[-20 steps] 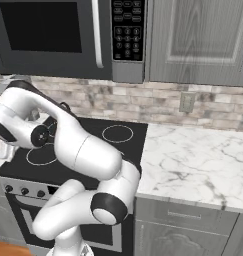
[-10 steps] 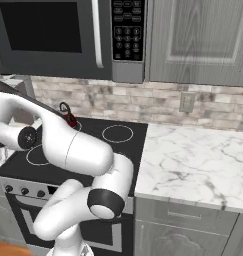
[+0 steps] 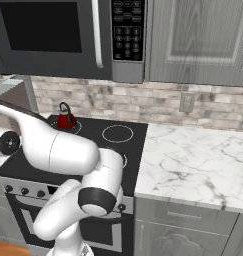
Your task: The kettle is done boiling. Turn off the stove, then wait for 300 timesteps before moving the kettle to the dining table.
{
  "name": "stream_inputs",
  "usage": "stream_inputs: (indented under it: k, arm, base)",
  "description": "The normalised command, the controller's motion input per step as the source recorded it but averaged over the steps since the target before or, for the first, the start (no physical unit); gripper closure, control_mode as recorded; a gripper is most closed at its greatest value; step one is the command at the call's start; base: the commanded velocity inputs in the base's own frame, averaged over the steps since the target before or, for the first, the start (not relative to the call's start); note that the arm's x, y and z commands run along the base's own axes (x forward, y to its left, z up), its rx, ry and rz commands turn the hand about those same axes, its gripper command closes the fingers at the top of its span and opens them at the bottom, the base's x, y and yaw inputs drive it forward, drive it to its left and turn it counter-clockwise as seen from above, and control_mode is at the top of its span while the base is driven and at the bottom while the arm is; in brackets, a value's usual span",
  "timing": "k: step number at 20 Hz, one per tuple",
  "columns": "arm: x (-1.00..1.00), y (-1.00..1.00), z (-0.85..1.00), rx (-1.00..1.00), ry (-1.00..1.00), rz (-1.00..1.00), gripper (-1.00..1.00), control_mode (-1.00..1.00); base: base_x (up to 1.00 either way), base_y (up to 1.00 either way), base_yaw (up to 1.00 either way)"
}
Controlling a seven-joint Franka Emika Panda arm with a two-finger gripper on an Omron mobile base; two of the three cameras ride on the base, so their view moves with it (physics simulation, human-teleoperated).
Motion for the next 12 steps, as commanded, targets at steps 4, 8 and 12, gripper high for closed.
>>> stream_inputs:
  k: [4, 8, 12]
  arm:
    - [-0.05, -0.07, 0.95, -0.41, -0.16, 0.0, -1.0, -1.0]
    - [0.0, -0.02, 0.98, -0.41, -0.16, 0.0, -1.0, -1.0]
    - [0.0, 0.0, 0.96, -0.38, -0.19, 0.0, -1.0, -1.0]
  base:
    - [0.0, 0.0, 0.0]
    - [0.0, 0.0, 0.0]
    - [0.0, 0.0, 0.0]
